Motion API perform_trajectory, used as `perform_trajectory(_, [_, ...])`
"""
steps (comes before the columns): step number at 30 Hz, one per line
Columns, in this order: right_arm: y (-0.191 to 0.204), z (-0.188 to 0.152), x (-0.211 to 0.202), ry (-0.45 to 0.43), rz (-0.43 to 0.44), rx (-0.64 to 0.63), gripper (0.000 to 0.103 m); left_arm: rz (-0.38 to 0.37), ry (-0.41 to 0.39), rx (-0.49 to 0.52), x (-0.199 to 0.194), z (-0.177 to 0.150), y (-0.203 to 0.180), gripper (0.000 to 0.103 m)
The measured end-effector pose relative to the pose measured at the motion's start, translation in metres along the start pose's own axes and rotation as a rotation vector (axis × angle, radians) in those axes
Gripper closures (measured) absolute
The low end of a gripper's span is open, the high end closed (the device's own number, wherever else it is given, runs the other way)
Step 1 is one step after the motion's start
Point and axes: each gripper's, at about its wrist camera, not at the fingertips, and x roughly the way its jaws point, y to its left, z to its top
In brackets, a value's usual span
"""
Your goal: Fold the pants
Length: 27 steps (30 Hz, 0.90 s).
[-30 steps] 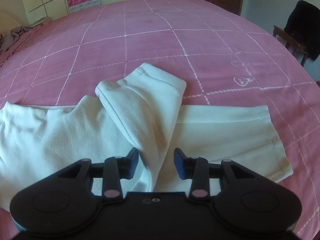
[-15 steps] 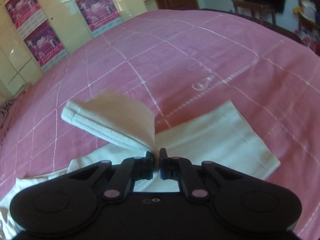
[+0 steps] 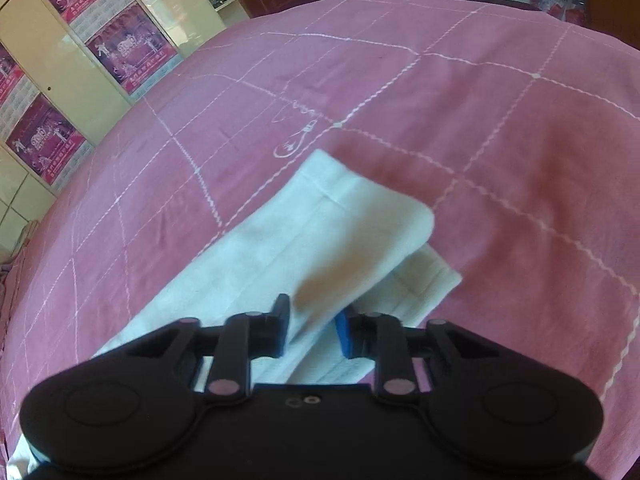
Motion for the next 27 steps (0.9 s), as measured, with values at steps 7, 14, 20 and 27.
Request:
perform_trajectory(7, [0.002,-0.004,-0.010,0.001,-0.012,-0.096,0.094,0.017,-0.003,0.028,-0.001,-0.001,-0.004,0.075])
perform_trajectory(14, [-0.033,-0.004,-0.032,0.001,-0.010,0.015,0.066,0.030,0.000,0.036,-0.001,0.000,-0.005,0.074])
perform_trajectory(20, [-0.057,-0.002,-0.020,-0.012,0.103,0.212,0.046,0.041,-0.003,0.045,-0.001,-0.001,-0.008,0.074])
perform_trajectory(27, [-0.027,0.009,-0.008,-0.028,0.101,0.115,0.094,0.056,-0.008,0.046,-0.002,-0.001,-0.010,0.074])
